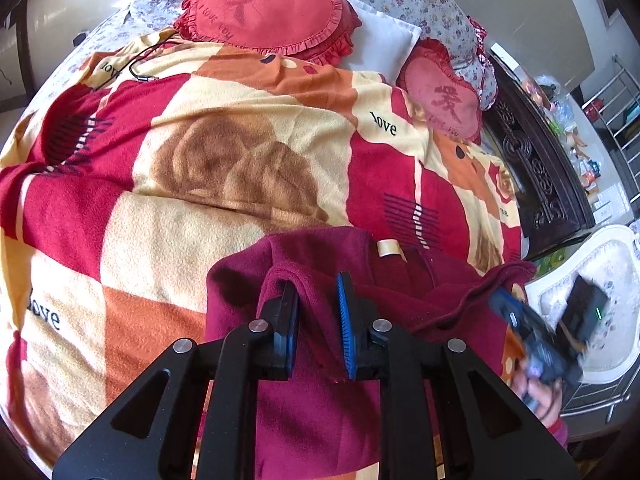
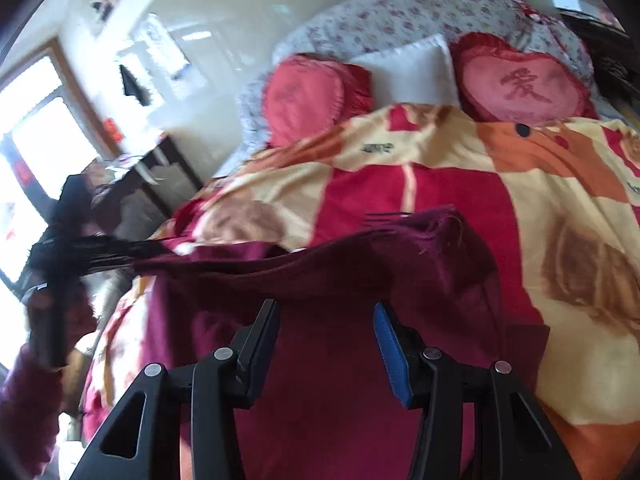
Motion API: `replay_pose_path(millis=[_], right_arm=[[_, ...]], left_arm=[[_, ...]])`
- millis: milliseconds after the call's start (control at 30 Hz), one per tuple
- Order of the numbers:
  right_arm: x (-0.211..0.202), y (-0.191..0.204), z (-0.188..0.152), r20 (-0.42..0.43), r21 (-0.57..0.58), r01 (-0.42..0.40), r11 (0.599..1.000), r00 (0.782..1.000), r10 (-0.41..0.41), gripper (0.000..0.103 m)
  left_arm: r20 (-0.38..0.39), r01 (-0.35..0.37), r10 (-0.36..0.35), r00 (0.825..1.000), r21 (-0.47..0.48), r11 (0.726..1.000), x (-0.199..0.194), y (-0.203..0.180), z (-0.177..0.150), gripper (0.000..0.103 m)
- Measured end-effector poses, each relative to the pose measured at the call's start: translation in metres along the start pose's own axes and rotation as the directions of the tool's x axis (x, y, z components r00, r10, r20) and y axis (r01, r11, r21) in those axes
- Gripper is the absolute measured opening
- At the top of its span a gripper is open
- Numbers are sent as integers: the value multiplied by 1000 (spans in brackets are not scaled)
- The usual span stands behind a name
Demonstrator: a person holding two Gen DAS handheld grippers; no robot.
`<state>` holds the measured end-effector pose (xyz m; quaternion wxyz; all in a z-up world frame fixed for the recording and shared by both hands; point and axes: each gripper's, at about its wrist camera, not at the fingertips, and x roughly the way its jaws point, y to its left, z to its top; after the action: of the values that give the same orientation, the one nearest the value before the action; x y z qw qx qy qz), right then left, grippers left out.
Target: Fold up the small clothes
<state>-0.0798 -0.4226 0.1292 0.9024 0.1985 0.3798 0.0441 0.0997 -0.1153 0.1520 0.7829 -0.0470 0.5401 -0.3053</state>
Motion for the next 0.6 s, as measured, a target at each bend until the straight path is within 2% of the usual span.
replay_pose_path(millis=[33,67,133,167,200,267,333,433,533,600], right_arm=[[9,-8,3,4,37,21,999,1000,-21,48],[18,-16,6,-7,67,32,997,999,-31,48],[41,-33,10,-75,117,83,990,994,-75,47],[48,-37,12,-85,119,101,988,992,-91,48],[53,-38,12,-85,109,117,987,990,-108,47],[58,-34,15,-88,63,172,983,982,-166,47],[57,-30,16,-80,36,223,974,972,-219,48],[46,-25,17,-42,40,233,972,972,-232,48],[27,-18,16,10,29,231,973,973,-231,48],[18,-17,16,37,21,241,970,970,-242,48]], left_arm=[[3,0,0,1000,5,1000,-1,-1,-1,17],[6,2,-2,1000,13,1000,-4,-4,-2,22],[22,11,-11,1000,26,1000,-8,-7,-4,27],[40,3,-4,999,32,999,-12,-9,-4,34],[73,-20,17,997,37,999,-17,-10,-4,51],[141,-49,44,989,34,998,-26,-10,-4,68],[174,-27,21,985,30,999,-31,-10,-4,69],[170,-15,8,985,37,999,-25,-11,-6,69],[155,-39,30,987,57,998,-9,-17,-11,69],[134,-79,70,988,63,995,10,-20,-15,69]])
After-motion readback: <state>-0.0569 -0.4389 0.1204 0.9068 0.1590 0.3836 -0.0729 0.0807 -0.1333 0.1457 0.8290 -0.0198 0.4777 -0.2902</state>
